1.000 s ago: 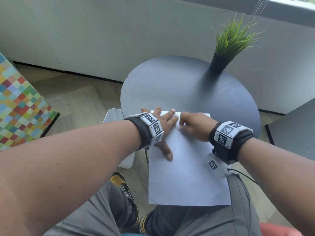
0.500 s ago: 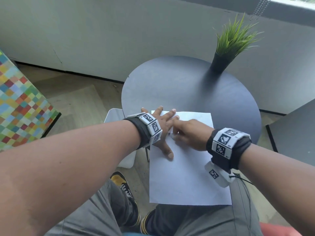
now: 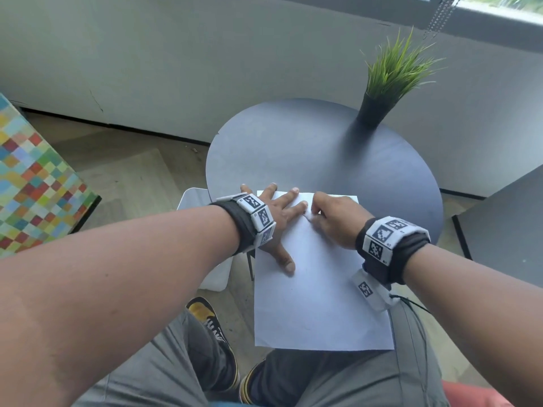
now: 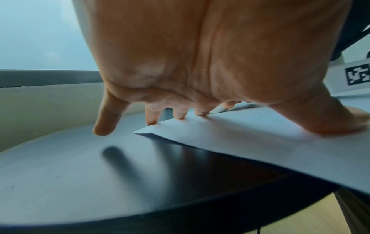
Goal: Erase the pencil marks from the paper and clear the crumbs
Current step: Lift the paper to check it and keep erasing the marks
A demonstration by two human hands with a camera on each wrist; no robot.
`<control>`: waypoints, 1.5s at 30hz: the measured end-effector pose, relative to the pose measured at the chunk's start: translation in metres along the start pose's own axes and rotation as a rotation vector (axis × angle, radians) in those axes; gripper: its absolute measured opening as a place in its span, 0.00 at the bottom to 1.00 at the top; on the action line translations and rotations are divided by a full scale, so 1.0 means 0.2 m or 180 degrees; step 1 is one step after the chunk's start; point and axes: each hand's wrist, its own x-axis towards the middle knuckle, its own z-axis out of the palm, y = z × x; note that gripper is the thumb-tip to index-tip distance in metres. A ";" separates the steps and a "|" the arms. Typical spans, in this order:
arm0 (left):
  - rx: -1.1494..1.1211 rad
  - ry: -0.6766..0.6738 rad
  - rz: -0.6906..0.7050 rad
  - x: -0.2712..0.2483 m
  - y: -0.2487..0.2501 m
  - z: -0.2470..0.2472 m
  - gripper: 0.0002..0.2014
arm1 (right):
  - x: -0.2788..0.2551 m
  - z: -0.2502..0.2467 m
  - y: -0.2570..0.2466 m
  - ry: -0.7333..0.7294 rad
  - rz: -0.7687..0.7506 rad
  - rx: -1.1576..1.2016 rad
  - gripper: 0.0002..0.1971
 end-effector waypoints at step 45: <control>-0.0230 0.0155 -0.0508 -0.03 0.05 0.04 0.72 | -0.10 -0.02 -0.05 -0.0482 0.0367 -0.0079 0.18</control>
